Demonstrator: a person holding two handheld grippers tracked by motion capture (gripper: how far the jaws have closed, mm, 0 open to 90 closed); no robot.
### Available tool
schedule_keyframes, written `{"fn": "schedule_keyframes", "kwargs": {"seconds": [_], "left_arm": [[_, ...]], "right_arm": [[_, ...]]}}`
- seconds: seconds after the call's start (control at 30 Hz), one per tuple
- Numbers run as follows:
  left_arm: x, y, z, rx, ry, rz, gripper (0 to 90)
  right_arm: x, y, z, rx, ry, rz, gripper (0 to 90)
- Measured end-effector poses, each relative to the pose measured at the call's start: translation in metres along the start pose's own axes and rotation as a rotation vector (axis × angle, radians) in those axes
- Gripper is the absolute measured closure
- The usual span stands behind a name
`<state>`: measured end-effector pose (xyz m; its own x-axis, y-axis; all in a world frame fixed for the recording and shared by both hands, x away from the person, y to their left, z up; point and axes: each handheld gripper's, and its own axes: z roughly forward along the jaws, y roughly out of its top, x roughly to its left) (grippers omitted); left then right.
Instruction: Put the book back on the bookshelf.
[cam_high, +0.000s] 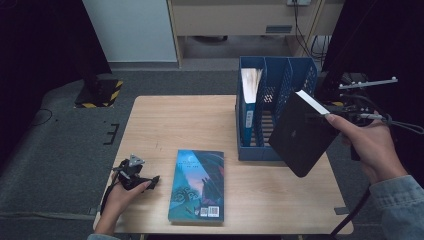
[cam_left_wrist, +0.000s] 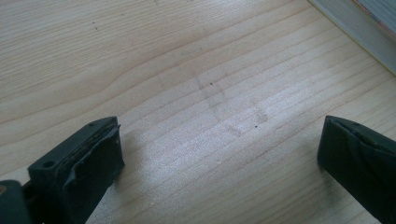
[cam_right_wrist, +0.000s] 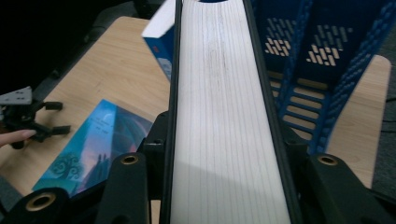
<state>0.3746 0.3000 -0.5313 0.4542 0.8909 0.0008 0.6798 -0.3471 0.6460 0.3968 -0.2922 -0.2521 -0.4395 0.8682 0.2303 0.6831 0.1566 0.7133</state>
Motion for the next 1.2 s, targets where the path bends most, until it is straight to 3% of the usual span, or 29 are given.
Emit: {"fn": "schedule_keyframes", "kwargs": {"seconds": [0.1,0.43,0.67,0.97,1.2], "left_arm": [[0.000,0.000,0.000,0.002,0.000,-0.001,0.0],[0.000,0.001,0.001,-0.005,0.000,0.001,0.0],[0.000,0.000,0.001,-0.006,0.000,0.000,0.0],[0.000,0.000,0.001,-0.008,-0.001,0.001,0.0],[0.000,0.000,0.001,-0.008,-0.001,0.001,0.0]], "right_arm": [[-0.002,0.001,0.001,-0.011,-0.035,-0.007,52.3],[-0.012,0.006,0.004,-0.023,-0.041,0.028,52.4],[-0.030,0.010,0.003,-0.028,-0.057,0.075,52.4],[-0.064,0.018,0.003,-0.027,-0.095,0.142,52.3],[-0.073,0.023,0.014,-0.032,-0.146,0.146,52.3]]}}
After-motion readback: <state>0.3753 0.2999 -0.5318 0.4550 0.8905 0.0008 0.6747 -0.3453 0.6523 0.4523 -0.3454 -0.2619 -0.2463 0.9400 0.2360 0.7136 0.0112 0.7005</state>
